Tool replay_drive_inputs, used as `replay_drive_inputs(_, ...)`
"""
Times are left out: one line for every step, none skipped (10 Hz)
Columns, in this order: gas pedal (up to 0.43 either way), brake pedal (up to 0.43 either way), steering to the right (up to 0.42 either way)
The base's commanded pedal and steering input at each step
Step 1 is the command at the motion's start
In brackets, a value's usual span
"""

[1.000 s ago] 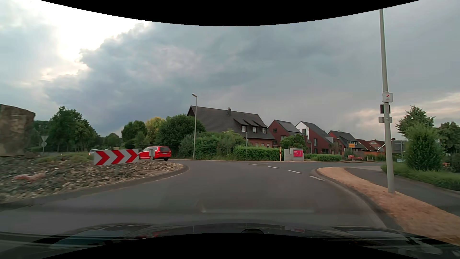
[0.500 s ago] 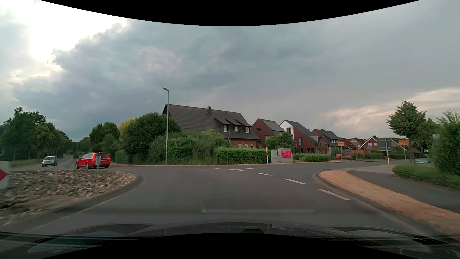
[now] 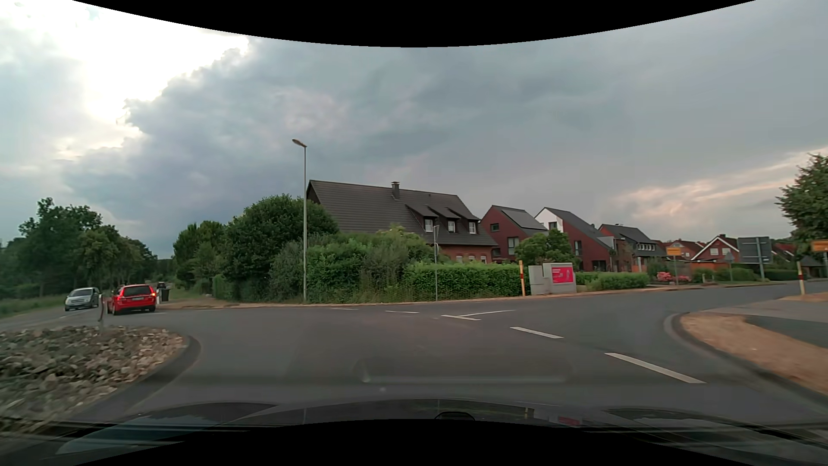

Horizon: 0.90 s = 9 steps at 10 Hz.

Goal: Follow the waypoints while adhering to traffic rules and regulations

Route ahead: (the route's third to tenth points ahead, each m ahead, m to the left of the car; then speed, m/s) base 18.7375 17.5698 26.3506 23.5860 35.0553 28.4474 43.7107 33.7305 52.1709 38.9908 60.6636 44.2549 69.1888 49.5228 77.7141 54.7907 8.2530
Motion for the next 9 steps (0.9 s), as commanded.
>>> replay_drive_inputs(0.169,0.0,-0.201)
replay_drive_inputs(0.169,0.0,-0.224)
replay_drive_inputs(0.169,0.0,-0.237)
replay_drive_inputs(0.169,0.0,-0.244)
replay_drive_inputs(0.169,0.0,-0.247)
replay_drive_inputs(0.169,0.0,-0.249)
replay_drive_inputs(0.169,0.0,-0.253)
replay_drive_inputs(0.169,0.0,-0.259)
replay_drive_inputs(0.169,0.0,-0.261)
